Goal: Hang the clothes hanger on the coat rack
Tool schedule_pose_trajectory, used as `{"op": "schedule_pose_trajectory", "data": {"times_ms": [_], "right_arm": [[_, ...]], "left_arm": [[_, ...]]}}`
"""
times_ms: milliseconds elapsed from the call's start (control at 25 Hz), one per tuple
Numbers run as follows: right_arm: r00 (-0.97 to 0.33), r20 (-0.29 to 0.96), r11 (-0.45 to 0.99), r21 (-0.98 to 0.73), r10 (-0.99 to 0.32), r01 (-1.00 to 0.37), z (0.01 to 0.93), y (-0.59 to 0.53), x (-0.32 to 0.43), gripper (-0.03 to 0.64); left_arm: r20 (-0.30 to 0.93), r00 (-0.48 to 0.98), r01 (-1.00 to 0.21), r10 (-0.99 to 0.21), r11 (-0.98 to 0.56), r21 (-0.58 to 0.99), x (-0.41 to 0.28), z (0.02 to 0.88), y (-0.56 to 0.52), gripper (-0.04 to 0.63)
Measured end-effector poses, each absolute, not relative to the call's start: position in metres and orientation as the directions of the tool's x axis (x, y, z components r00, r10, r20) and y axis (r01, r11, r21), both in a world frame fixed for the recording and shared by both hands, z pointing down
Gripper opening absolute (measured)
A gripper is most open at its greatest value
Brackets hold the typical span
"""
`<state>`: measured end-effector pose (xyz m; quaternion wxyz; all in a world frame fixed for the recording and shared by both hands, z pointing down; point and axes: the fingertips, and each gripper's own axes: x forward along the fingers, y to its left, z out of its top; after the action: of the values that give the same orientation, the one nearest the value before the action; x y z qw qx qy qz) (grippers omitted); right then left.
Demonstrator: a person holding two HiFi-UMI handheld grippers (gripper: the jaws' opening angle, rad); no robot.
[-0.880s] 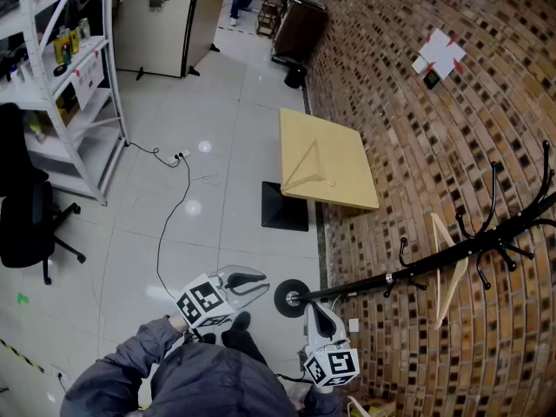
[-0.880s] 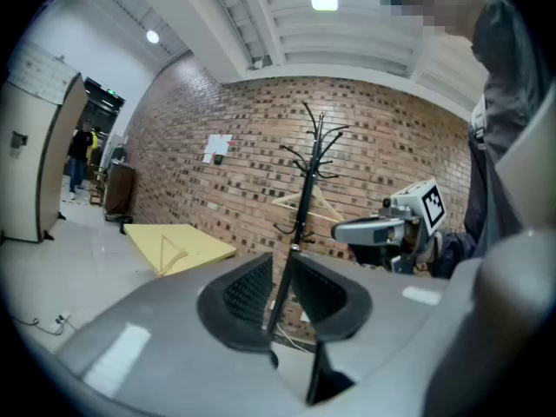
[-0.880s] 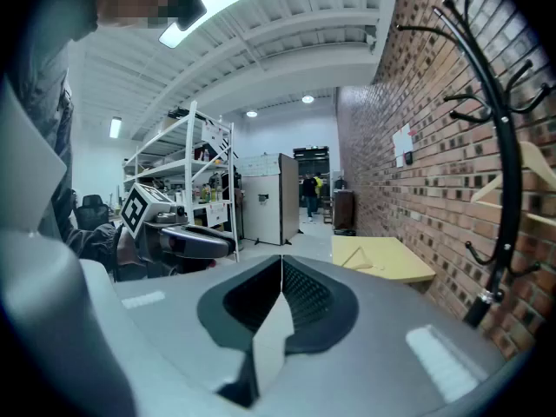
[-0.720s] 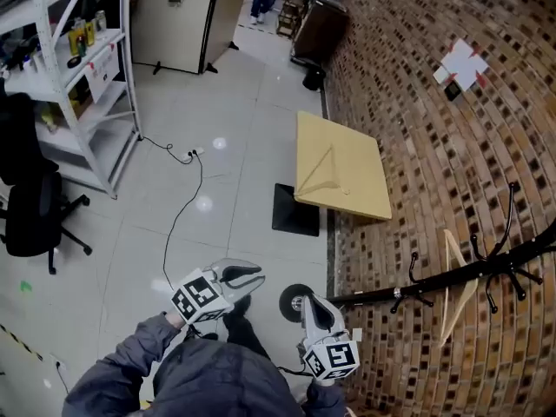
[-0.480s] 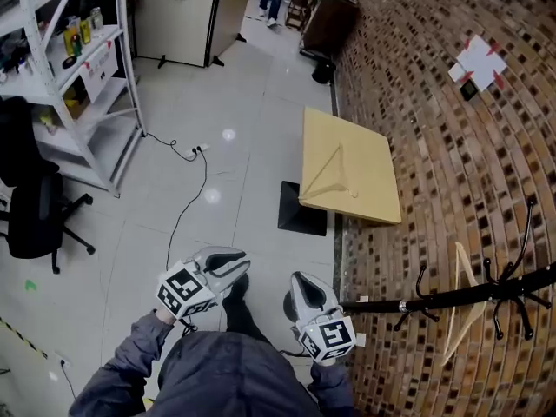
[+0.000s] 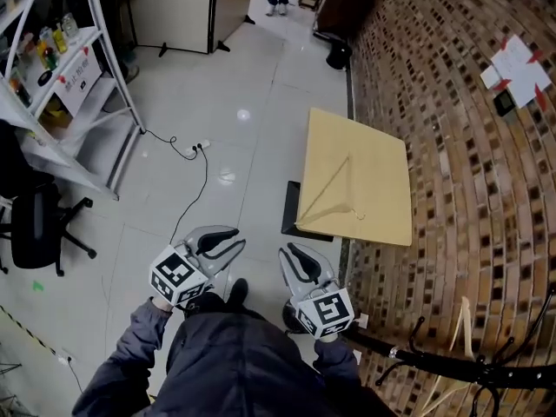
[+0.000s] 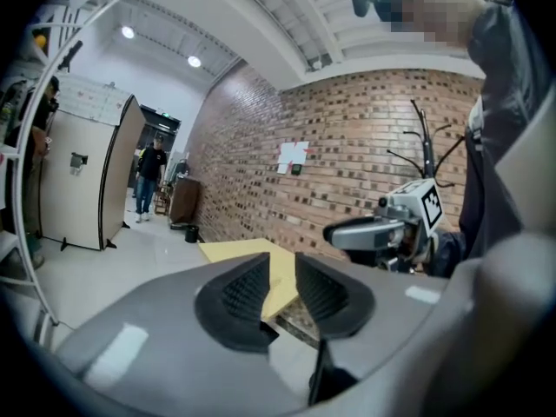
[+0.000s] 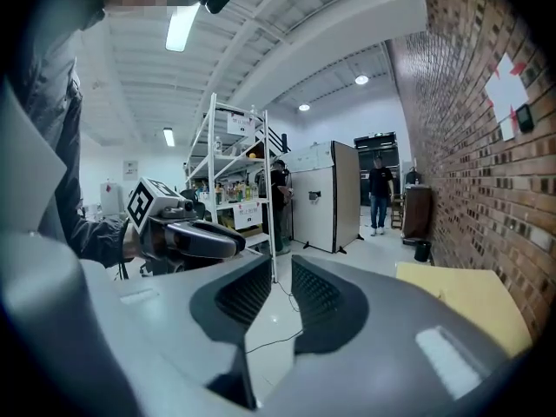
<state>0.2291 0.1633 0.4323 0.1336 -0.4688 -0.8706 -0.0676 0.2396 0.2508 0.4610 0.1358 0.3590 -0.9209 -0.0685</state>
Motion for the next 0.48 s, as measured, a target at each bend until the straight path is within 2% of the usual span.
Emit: {"op": "schedule_pose_trajectory", "data": {"times_ms": [480], "right_arm": [[-0.507,0.319,0.536,-0.005,0.801,0.844,0.442,0.215,0.071,0.078]], "left_arm": [[0.203,-0.719,-0.63,-0.664,0.747,0.212,0.09,0.458,0.305,0.1]]}}
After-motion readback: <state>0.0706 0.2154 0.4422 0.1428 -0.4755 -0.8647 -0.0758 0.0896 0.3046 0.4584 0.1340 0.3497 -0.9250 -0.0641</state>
